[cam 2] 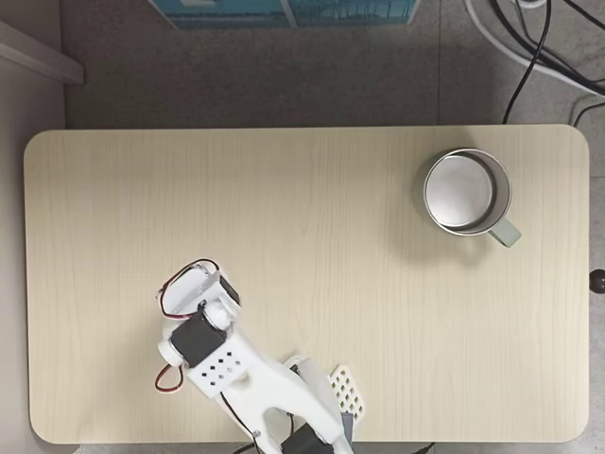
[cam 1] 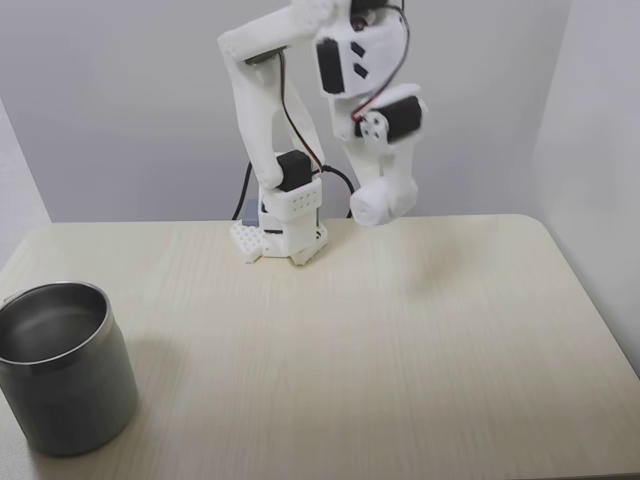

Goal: Grasp a dressing and put it in the cup.

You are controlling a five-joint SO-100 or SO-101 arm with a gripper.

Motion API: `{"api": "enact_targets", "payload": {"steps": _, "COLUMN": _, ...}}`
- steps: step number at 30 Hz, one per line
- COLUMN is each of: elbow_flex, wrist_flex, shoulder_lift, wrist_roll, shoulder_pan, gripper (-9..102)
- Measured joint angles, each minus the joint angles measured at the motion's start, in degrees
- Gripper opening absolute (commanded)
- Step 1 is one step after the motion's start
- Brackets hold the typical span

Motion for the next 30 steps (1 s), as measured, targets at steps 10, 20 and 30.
{"api": "enact_targets", "payload": {"steps": 10, "elbow_flex": 5.7, "wrist_flex": 1.8, "shoulder_lift": 2.0, "wrist_roll": -7.3, "shoulder_pan": 20.5, "gripper": 0}}
{"api": "enact_targets", "payload": {"steps": 20, "elbow_flex": 18.3, "wrist_flex": 2.4, "shoulder_lift": 8.5, "wrist_roll": -14.7, "shoulder_pan": 46.7, "gripper": 0}}
{"api": "enact_targets", "payload": {"steps": 30, "elbow_flex": 31.4, "wrist_flex": -0.9, "shoulder_lift": 23.4, "wrist_roll": -17.1, "shoulder_pan": 64.3, "gripper": 0}}
